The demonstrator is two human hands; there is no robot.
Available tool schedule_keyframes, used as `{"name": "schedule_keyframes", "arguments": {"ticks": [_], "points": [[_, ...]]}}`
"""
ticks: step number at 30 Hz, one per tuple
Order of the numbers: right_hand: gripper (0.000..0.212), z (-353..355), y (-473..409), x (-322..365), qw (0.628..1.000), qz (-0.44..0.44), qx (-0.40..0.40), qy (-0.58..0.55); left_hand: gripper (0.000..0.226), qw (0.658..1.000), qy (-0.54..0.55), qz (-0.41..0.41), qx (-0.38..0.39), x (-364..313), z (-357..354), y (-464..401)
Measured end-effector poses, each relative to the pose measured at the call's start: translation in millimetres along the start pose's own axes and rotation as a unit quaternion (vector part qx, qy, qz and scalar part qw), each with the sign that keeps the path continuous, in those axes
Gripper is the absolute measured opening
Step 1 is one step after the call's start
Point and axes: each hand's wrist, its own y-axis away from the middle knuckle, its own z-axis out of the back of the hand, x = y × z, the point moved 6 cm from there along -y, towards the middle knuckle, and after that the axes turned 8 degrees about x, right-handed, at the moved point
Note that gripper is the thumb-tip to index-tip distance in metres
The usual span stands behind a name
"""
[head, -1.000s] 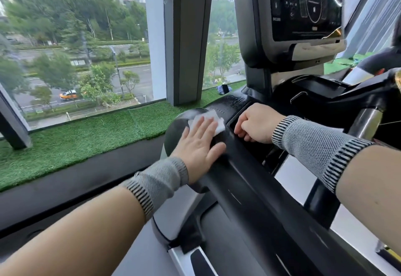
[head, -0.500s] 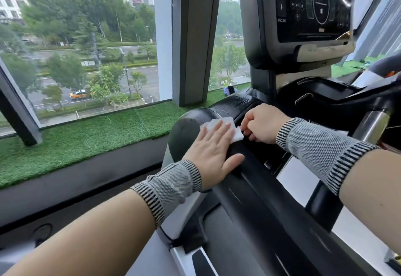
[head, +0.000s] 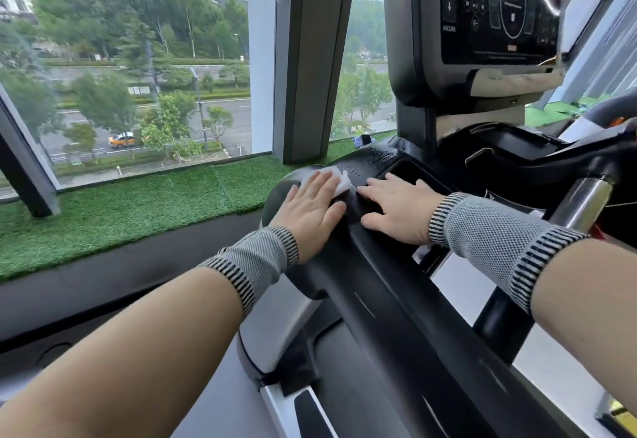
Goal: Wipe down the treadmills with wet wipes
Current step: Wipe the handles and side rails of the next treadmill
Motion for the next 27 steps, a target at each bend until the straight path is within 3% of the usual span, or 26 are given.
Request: {"name": "schedule_keyframes", "arguments": {"ticks": [2, 5, 7, 14, 19, 23, 27], "points": [[0.064, -1.5, -0.7, -3.2, 1.0, -0.015, 0.006, 0.018, 0.06, 1.0, -0.009, 0.012, 0.001, -3.2, 1.9, -1.0], [0.065, -4.1, -3.4, -8.6, 0.999, -0.025, 0.009, 0.018, 0.079, 0.997, -0.053, -0.053, -0.002, -29.8, -5.5, 20.5], [0.064, -4.6, -4.7, -8.7, 1.0, -0.021, 0.006, 0.012, 0.086, 0.996, -0.027, -0.082, -0.01, -39.4, -8.5, 32.4], [0.054, 1.5, -6.3, -0.2, 0.999, -0.014, -0.037, -0.032, 0.077, 0.995, 0.094, 0.025, -0.023, -10.6, -3.3, -5.5], [0.049, 15.0, -14.4, 16.0, 0.994, 0.011, -0.078, -0.076, 0.093, 0.994, 0.084, -0.049, -0.043, -4.8, -10.7, 1.2], [0.051, 26.8, -29.1, 27.8, 0.991, 0.017, -0.094, -0.091, 0.064, 0.996, 0.073, -0.044, -0.026, 9.7, 6.6, -22.4], [0.056, 34.3, -46.0, 34.2, 0.991, 0.001, -0.092, -0.097, 0.057, 0.995, 0.096, -0.016, -0.012, 35.5, 11.3, -44.7]]}}
